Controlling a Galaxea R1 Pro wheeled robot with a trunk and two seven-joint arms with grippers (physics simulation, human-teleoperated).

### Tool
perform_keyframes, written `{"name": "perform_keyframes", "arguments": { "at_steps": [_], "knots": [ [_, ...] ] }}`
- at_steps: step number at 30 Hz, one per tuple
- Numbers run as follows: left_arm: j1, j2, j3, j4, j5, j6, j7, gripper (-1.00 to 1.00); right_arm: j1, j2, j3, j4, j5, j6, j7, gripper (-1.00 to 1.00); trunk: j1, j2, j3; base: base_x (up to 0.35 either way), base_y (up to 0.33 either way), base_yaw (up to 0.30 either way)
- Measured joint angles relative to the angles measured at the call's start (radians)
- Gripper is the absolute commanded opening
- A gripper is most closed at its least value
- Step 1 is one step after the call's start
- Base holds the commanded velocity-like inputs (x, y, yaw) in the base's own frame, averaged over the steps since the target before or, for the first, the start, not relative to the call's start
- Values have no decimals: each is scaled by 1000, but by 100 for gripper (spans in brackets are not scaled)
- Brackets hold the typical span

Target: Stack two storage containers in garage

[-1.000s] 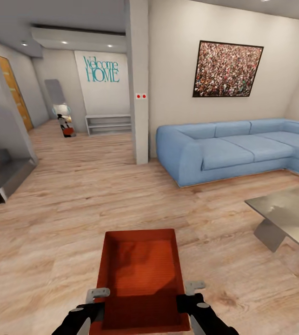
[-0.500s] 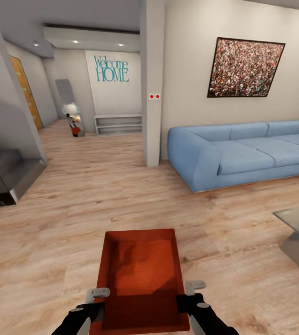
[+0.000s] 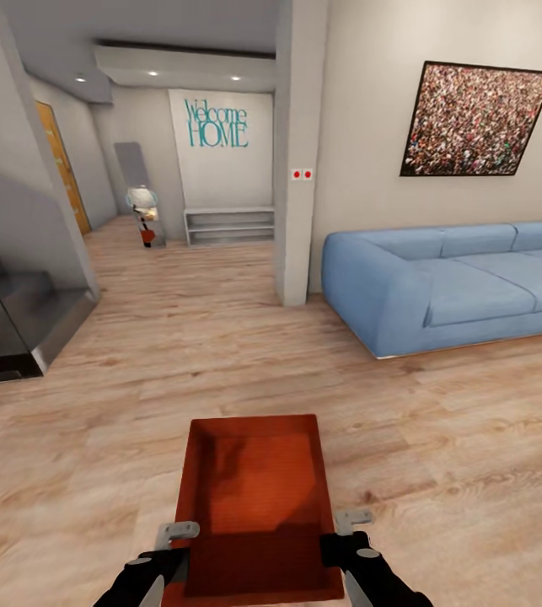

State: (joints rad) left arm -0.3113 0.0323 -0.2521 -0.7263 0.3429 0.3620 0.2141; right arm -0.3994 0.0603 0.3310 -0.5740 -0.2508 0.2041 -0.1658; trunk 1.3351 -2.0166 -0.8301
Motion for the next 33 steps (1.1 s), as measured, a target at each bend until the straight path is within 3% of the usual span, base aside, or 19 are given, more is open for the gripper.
{"name": "perform_keyframes", "arguments": {
  "at_steps": [33],
  "knots": [
    [0,0,0,-1,0,0,0,-100,0,0,-1,-1,0,0,0,-100,0,0,0,276,244,0]
  ]
}}
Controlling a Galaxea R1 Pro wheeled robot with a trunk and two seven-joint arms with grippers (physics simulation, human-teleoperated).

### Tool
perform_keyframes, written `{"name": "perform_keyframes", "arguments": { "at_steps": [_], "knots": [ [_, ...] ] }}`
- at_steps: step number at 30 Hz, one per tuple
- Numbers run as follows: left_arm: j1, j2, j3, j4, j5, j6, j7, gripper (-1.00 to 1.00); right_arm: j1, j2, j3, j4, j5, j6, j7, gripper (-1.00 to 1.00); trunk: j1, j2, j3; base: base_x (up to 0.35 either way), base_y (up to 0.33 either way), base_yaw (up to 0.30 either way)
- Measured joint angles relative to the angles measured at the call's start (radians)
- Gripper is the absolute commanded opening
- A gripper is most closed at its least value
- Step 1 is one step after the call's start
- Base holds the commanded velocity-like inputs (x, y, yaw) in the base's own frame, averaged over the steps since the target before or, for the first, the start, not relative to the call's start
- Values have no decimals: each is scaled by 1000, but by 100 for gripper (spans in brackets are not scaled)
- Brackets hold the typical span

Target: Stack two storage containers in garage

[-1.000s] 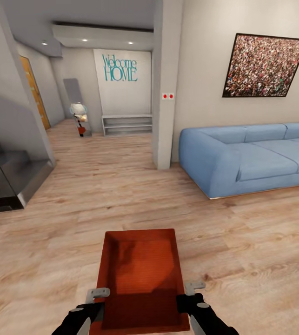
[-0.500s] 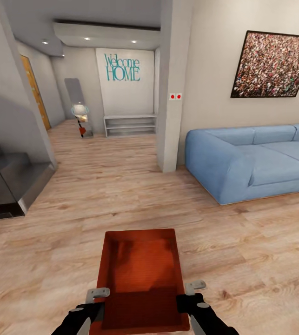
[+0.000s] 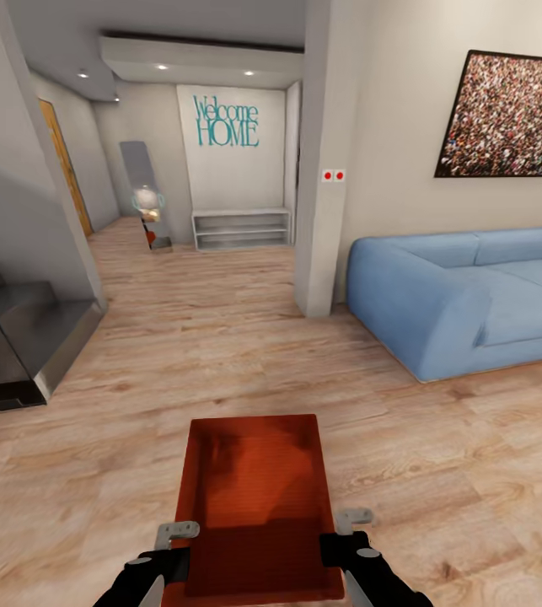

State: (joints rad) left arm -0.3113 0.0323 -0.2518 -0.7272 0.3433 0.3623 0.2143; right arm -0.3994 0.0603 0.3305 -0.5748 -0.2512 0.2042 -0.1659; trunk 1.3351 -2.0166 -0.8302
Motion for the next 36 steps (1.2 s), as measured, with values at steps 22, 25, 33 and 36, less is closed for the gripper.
{"name": "perform_keyframes", "arguments": {
  "at_steps": [22,25,33,36],
  "knots": [
    [1,2,2,-23,-5,7,6,-100,-1,0,-3,-12,6,-1,1,-100,0,0,0,276,244,0],
    [1,2,2,-23,-4,7,6,-100,-1,0,-3,-12,5,-1,1,-100,0,0,0,276,244,0],
    [1,2,1,-24,-4,7,7,-100,-1,0,-3,-12,6,-1,1,-100,0,0,0,276,244,0],
    [1,2,1,-24,-4,7,8,-100,-1,0,-3,-12,6,-1,1,-100,0,0,0,276,244,0]
  ]
}}
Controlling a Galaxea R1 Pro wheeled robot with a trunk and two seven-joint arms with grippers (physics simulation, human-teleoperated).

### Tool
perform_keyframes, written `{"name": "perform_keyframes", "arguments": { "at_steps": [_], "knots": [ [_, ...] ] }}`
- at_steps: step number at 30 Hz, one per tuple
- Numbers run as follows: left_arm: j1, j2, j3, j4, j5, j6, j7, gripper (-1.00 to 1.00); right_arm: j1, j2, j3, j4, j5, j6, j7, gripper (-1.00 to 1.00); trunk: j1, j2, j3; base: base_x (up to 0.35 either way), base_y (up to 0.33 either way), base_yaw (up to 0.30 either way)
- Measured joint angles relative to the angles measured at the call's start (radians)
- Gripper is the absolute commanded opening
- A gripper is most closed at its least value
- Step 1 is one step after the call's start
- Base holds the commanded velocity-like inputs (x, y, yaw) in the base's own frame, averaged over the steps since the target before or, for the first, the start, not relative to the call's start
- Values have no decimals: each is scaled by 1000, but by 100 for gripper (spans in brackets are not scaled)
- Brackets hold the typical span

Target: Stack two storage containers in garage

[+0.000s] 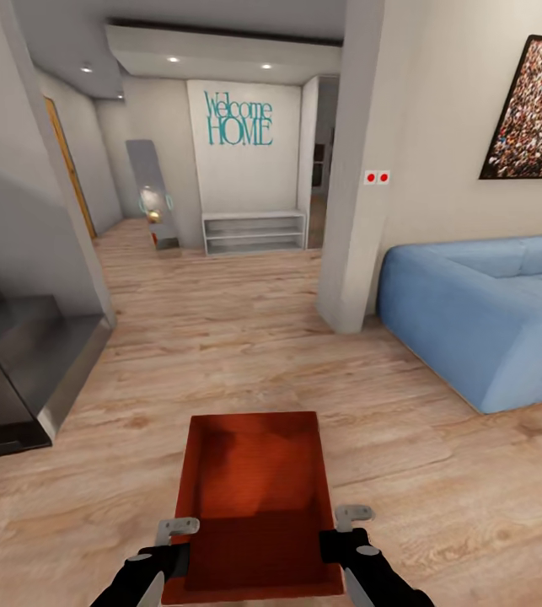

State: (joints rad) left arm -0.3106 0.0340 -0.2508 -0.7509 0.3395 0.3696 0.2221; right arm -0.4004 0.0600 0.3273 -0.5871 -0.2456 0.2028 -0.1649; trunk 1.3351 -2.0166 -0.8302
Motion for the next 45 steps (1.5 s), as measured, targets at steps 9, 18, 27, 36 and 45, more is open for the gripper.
{"name": "perform_keyframes", "arguments": {
  "at_steps": [9,18,27,36,45],
  "knots": [
    [0,0,0,0,0,0,0,-100,0,0,0,0,0,0,0,-100,0,0,0,277,242,0],
    [0,0,0,0,0,0,0,-100,0,0,0,0,0,0,0,-100,0,0,0,306,192,0],
    [0,0,0,1,0,-1,0,-100,0,0,0,0,0,0,0,-100,0,0,0,320,157,0],
    [0,0,0,1,0,-2,0,-100,0,0,0,0,0,0,0,-100,0,0,0,329,127,0],
    [0,0,0,2,0,-2,0,-100,0,0,0,0,1,0,0,-100,0,0,0,333,109,0]
  ]
}}
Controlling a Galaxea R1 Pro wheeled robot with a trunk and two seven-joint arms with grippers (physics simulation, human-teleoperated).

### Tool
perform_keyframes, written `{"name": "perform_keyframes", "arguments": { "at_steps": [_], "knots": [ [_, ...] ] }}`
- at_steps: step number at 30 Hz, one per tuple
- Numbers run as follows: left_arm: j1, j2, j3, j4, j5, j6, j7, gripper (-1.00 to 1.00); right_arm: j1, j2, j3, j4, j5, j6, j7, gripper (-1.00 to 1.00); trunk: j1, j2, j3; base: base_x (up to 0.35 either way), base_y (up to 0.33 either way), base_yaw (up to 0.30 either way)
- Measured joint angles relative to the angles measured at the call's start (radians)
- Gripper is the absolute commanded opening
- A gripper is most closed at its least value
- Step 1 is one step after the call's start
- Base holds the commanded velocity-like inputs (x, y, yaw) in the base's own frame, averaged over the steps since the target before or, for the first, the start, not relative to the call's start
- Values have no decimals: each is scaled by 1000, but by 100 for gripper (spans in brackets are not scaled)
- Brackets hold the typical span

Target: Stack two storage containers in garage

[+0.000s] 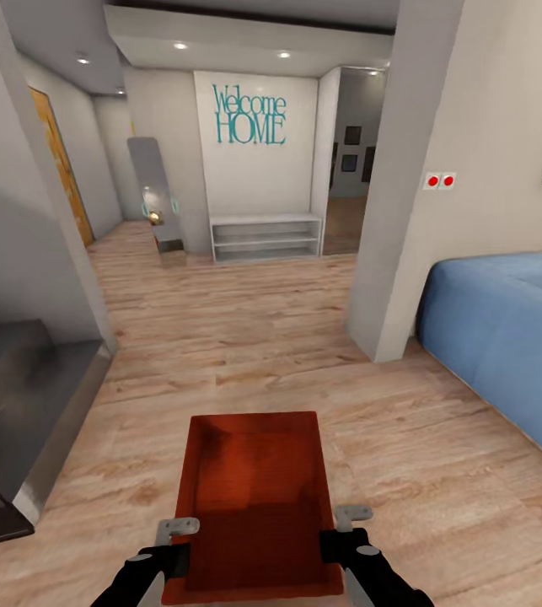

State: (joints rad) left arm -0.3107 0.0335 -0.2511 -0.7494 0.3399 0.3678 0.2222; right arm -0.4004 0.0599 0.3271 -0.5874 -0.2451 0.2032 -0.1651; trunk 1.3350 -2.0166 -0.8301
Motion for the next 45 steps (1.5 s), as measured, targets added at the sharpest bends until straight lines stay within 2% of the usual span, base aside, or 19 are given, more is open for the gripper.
{"name": "perform_keyframes", "arguments": {
  "at_steps": [6,17,45],
  "knots": [
    [0,0,0,0,0,0,0,-100,0,0,0,0,0,0,0,-100,0,0,0,338,86,14],
    [0,0,0,0,0,0,0,-100,0,0,0,0,0,0,0,-100,0,0,0,339,78,164],
    [0,0,0,0,0,0,0,-100,0,0,0,0,0,0,0,-100,0,0,0,344,3,4]
  ]
}}
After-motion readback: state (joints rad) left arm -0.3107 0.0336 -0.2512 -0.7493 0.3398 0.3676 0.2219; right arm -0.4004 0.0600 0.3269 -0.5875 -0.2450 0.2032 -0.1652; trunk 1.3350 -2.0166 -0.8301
